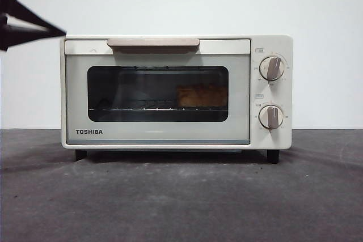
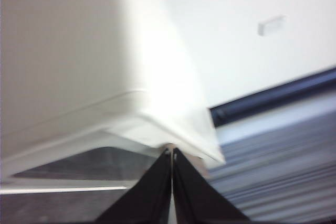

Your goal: The left arm flap open the oven, the right arm pick bread and place it into oven, the left arm flap close the oven

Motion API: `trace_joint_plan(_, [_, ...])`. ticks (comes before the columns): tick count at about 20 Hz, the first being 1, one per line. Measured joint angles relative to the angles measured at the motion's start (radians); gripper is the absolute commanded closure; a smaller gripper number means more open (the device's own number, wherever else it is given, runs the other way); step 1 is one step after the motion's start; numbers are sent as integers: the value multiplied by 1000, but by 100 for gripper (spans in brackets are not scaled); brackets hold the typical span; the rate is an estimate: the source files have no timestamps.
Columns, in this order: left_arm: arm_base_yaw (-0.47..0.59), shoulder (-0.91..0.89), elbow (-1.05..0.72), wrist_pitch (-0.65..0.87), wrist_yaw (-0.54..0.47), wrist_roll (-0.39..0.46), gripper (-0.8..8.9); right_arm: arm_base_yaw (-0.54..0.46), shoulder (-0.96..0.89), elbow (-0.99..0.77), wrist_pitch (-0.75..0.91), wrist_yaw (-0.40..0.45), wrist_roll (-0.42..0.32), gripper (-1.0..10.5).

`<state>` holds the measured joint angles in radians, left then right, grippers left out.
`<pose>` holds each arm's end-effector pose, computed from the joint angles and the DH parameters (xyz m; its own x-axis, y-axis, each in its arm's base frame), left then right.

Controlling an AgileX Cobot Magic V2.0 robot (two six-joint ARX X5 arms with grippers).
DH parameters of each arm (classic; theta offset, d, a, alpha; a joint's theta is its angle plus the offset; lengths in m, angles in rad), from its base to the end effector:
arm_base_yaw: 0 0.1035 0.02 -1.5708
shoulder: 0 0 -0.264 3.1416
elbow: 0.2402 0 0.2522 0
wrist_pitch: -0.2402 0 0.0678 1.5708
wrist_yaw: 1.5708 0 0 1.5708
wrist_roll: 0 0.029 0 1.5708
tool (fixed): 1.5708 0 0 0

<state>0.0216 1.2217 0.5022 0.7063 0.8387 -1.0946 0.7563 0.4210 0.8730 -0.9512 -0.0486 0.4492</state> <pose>0.2411 -0.0164 0.2341 0.6843 -0.7292 -0.0088 0.3225 0.3134 -0.8932 0.0413 0.0409 0.3260 0.6045 0.6371 -0.4782 -0.4942 0.7707 0.4022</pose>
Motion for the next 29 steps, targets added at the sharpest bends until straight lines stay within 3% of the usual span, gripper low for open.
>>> trace_joint_plan(10, [48, -134, 36, 17, 76, -23, 804, 0, 0, 0, 74, -1, -24, 462])
trace_joint_plan(17, [61, -352, 88, -214, 126, 16, 803, 0, 0, 0, 73, -31, -70, 462])
trace_joint_plan(22, [61, -538, 148, -622, 80, 206, 804, 0, 0, 0, 69, -38, -122, 462])
trace_joint_plan(29, [21, -798, 280, -1365, -180, 709, 804, 0, 0, 0, 69, -37, -218, 462])
